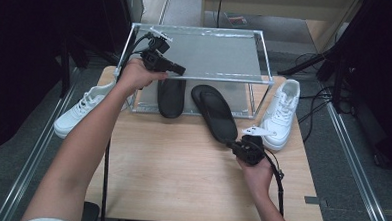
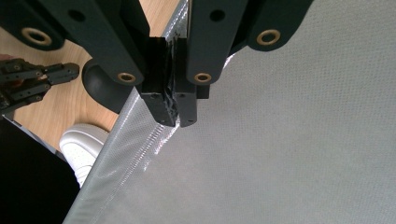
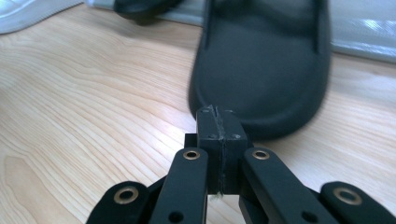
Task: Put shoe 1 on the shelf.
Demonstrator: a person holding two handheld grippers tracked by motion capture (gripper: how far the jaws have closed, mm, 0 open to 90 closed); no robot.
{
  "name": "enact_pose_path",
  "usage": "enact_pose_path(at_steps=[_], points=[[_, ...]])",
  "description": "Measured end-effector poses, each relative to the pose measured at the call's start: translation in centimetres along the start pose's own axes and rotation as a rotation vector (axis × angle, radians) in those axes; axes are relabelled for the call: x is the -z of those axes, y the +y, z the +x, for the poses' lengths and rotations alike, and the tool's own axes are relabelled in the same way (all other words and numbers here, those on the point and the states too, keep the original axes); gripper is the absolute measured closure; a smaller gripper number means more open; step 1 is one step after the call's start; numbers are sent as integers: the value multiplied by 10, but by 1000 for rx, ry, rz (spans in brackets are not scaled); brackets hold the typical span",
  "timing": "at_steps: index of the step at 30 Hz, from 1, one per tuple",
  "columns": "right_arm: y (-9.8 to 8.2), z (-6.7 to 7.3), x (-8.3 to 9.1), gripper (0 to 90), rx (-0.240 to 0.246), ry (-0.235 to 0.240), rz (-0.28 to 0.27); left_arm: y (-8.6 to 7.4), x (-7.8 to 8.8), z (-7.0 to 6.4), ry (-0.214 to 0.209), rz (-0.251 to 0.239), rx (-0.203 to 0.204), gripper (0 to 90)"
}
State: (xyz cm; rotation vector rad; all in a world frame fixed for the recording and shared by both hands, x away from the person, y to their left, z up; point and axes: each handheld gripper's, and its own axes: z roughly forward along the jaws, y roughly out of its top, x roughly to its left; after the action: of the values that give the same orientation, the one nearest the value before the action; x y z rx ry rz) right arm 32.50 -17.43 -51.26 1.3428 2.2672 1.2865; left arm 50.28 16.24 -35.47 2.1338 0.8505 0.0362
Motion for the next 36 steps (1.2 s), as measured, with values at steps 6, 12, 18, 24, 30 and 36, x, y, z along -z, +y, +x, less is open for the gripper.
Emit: enact_pose_path(at_steps=[6, 12, 18, 24, 30, 36], points=[[-4, -10, 3, 900, -12, -46, 10, 0, 0, 0, -3, 0, 1, 889], [-3, -18, -2, 900, -30, -65, 10, 0, 0, 0, -5, -2, -1, 889], [3, -21, -4, 900, -44, -56, 2, 0, 0, 0, -1, 2, -4, 889], [3, -29, 1, 900, -57, -85, -4, 0, 0, 0, 0, 3, -3, 889], [5, -33, -6, 900, -70, -87, 5, 0, 0, 0, 0, 4, -3, 889], [11, -28, -17, 900, -75, -74, -3, 0, 0, 0, 1, 5, -4, 889]])
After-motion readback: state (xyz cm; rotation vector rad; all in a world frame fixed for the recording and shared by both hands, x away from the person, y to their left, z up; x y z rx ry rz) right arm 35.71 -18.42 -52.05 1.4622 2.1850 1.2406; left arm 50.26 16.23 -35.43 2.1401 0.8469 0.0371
